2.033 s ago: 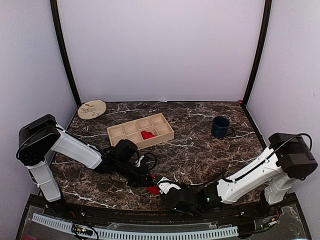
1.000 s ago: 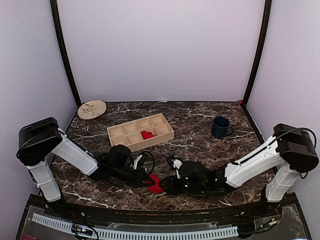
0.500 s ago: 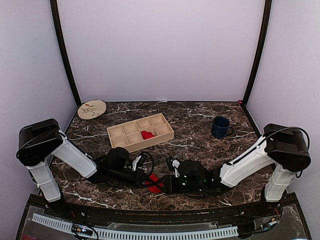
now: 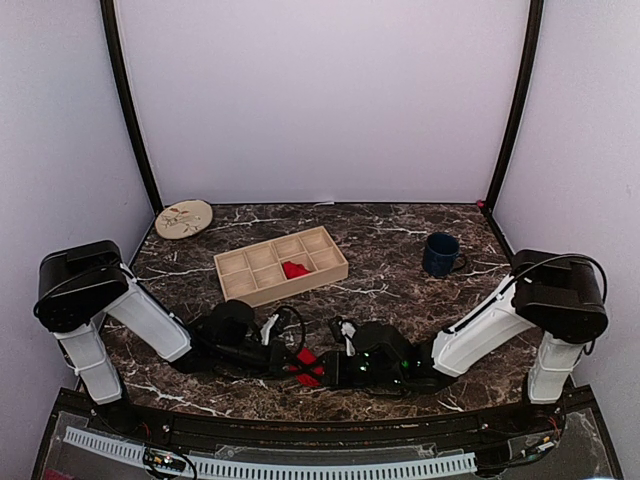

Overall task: Roll the socks
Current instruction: Roll the sock at the center of the board.

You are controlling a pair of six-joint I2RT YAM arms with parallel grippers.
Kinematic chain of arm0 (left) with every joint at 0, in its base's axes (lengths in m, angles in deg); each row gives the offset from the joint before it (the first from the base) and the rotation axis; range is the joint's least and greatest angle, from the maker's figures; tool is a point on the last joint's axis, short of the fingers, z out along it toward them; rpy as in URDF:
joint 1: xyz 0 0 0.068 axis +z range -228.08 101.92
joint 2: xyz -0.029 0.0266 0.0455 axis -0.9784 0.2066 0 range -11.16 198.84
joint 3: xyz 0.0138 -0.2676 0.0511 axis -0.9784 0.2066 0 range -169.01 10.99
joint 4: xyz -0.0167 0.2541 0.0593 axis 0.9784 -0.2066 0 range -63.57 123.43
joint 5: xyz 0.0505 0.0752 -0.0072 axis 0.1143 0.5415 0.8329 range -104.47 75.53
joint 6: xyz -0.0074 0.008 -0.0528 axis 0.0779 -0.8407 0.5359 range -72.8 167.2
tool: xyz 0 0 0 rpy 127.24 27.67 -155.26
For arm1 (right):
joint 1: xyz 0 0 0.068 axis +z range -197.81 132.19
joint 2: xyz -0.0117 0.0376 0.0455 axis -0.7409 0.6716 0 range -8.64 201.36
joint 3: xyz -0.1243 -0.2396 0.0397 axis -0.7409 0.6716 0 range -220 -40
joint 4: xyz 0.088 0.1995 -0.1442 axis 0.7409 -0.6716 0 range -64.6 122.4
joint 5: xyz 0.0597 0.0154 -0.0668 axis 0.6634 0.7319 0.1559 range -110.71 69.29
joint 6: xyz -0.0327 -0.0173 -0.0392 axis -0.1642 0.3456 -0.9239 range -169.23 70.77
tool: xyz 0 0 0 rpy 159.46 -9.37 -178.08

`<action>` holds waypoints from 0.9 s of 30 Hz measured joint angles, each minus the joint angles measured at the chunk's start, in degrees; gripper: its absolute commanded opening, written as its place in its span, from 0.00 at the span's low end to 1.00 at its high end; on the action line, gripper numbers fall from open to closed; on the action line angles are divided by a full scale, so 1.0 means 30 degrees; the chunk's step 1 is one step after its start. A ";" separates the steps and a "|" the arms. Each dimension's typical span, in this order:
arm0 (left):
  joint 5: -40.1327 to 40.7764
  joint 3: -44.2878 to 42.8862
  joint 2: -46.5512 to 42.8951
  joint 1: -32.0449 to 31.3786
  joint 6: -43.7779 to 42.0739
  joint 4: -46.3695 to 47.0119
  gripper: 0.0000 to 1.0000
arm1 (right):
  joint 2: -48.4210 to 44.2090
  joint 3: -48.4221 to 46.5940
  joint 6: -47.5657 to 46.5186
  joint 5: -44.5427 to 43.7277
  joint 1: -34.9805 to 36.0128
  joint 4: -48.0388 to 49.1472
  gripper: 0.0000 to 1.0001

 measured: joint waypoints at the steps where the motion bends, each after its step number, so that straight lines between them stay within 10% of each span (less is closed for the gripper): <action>1: 0.0044 0.0073 0.0007 -0.0007 0.0087 0.0131 0.00 | 0.0073 0.0000 0.0051 0.0058 -0.0007 0.0109 0.31; 11: 0.0357 0.0437 0.0007 -0.0087 0.1173 0.0743 0.00 | 0.0670 0.0007 0.0925 0.0583 -0.0080 0.0663 0.00; 27: 0.2696 0.0583 -0.4736 -0.0211 0.4328 -0.5537 0.36 | -0.0153 -0.1202 -0.2812 -0.0503 0.0022 -0.3002 0.00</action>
